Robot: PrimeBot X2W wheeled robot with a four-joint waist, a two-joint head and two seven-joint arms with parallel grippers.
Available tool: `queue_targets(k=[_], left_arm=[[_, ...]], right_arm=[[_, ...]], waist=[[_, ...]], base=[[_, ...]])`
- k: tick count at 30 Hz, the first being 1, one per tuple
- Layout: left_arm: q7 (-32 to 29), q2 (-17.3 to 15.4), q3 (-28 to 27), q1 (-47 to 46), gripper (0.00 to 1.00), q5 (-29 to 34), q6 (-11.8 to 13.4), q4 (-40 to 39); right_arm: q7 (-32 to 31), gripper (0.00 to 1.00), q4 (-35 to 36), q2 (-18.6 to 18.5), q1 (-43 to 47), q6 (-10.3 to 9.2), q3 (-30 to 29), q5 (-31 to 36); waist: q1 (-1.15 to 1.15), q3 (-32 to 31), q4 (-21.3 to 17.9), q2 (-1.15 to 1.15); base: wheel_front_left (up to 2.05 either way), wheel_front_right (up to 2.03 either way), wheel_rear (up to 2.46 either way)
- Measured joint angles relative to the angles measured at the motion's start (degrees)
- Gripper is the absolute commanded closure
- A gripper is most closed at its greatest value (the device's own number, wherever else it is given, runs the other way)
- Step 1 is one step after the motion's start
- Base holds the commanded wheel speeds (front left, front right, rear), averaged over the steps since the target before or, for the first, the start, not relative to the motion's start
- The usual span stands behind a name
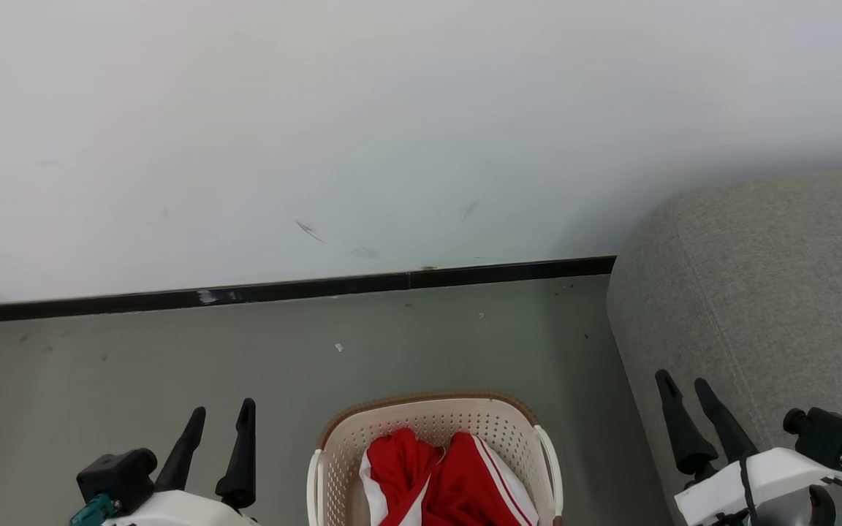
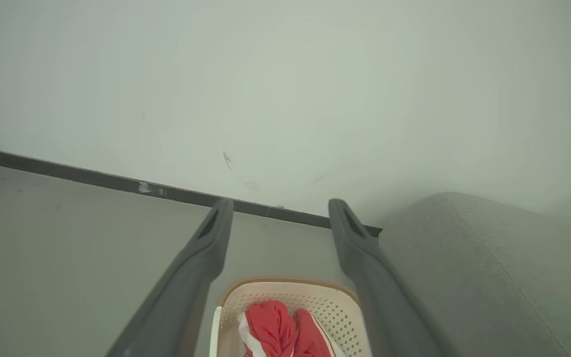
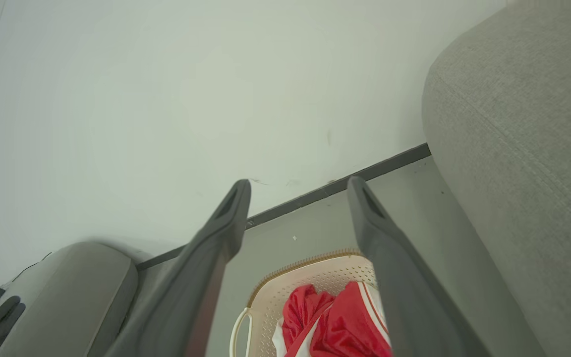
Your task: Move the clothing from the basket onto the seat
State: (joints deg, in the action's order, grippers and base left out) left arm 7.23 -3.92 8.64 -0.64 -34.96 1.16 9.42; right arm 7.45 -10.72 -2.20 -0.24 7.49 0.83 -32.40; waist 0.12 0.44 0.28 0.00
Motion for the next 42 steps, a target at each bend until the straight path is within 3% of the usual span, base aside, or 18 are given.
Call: queue_targets(k=[35,42], left_arm=[[7.1,-0.1,4.1,0.2,0.00,28.3,5.8,-1.9],[7.1,-0.1,3.5,0.2,0.00,28.1,6.0,-1.8]], right_arm=[[6.7,0.00,4.6,0.0,1.2,0.00,3.8,29.2],[6.7,0.00,4.7,0.0,1.2,0.00,3.7,29.5]], waist=[[-0.08,0.1,0.1,0.00],[-0.09,0.4,0.0,0.00]], base=[[0.00,0.00,0.00],[0.00,0.00,0.00]])
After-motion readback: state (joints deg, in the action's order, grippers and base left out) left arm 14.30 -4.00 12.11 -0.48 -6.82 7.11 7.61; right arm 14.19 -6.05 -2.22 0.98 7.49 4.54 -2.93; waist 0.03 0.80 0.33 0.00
